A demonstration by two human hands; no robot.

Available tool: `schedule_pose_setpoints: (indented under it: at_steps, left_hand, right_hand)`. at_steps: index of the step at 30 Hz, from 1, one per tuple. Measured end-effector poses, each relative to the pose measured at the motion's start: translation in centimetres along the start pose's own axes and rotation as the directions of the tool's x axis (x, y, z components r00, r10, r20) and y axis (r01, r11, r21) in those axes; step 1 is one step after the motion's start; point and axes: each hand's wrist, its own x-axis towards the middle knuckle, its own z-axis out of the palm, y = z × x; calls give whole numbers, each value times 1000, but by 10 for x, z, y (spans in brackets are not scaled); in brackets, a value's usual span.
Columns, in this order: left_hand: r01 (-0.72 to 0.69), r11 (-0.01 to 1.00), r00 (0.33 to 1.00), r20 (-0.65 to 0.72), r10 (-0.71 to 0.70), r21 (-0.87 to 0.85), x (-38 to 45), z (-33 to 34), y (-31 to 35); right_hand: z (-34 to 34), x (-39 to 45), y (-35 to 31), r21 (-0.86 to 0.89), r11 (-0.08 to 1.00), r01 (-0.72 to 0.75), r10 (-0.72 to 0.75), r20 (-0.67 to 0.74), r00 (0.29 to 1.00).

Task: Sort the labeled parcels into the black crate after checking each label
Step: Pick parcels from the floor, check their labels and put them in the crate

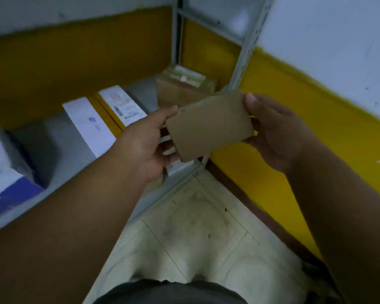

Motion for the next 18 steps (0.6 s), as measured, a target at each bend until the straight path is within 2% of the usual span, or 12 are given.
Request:
schedule_pose_setpoints:
  at_steps: [3,7,13,18]
  left_hand:
    - [-185,983,982,-26,185,-4,-22,-4,28]
    - [-397,916,918,-19,396,-57,-49,-19,56]
    - [-467,880,877,84,473,-86,-90,-42,85]
    - [-575,818,817,-50,574,-4,-120,-45,90]
  right_hand:
    - [16,-12,-31,44,996,82,-83,28,996]
    - [51,-22,-57,114,977,181,-183,11,983]
    - [92,-28,-69,58,949,311,-308,-62,949]
    - [103,-32,-77,17,910,414,-414,65,908]
